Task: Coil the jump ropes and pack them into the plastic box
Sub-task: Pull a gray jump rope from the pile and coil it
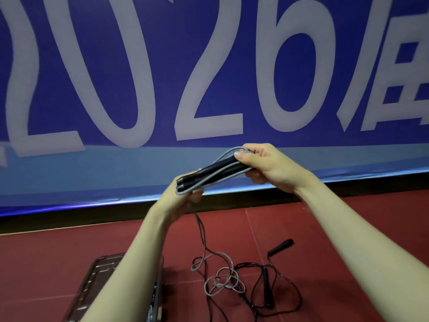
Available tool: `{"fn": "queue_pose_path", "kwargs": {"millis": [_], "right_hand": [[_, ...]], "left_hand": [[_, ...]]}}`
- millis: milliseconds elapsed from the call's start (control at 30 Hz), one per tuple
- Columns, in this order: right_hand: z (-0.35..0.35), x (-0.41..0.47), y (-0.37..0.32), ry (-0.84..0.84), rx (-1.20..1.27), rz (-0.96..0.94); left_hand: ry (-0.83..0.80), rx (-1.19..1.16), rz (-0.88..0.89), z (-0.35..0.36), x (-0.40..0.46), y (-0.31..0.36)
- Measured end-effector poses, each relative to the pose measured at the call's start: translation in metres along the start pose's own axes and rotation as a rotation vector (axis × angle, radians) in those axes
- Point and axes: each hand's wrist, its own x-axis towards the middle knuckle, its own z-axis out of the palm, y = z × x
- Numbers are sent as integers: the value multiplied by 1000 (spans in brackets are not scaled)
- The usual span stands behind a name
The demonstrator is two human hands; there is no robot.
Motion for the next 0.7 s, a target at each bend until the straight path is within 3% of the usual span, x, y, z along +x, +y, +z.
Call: {"fn": "queue_pose_path", "kwargs": {"millis": [267,400,567,700], "right_hand": [[-9,6,24,437,59,9],[-8,9,41,553,-75,11],[-9,6,47,552,-320,-54],[-8,-1,45,391,-453,-74]], "left_hand": [[-191,423,-70,64,-1,-6],[-213,869,31,82,-9,7],[-241,1476,224,87,-16,36],[-167,1541,414,69,-16,53]]}}
